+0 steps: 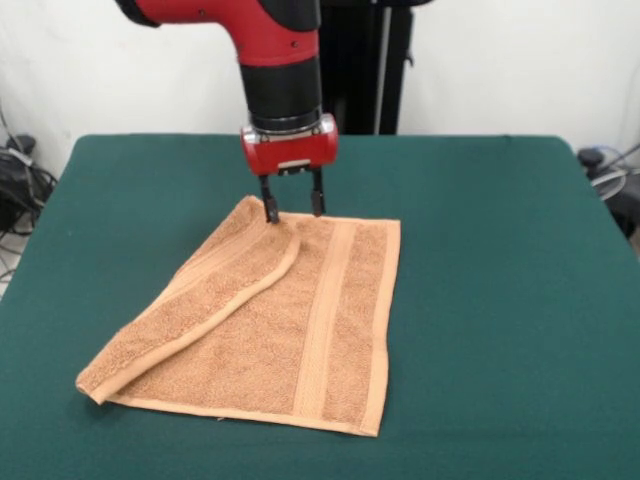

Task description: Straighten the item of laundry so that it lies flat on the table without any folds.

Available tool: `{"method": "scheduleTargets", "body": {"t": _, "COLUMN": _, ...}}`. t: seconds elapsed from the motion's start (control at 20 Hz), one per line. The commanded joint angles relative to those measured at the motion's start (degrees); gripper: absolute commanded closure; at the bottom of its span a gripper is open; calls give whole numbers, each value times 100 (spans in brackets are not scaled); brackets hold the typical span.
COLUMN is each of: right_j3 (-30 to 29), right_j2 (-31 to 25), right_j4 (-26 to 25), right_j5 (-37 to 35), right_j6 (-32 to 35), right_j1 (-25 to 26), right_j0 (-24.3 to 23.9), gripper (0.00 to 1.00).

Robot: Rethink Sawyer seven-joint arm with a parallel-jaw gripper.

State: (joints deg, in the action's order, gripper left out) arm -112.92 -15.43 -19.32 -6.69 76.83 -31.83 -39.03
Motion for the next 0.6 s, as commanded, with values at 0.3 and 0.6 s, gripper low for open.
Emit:
{"method": "scheduleTargets", "body": {"t": 0.3, "right_j3": 575, "right_j2": -225, "right_j4": 191, "right_j5": -209, "right_j6": 807, "right_j1": 746, "right_j0": 92, "gripper": 0}}
{"method": "scheduleTargets", "body": {"t": 0.6, "right_j3": 452, "right_j2": -340, "right_j4": 73, "right_j5": 120, "right_j6": 838, "right_j1": 780, "right_j0": -57, "gripper": 100}}
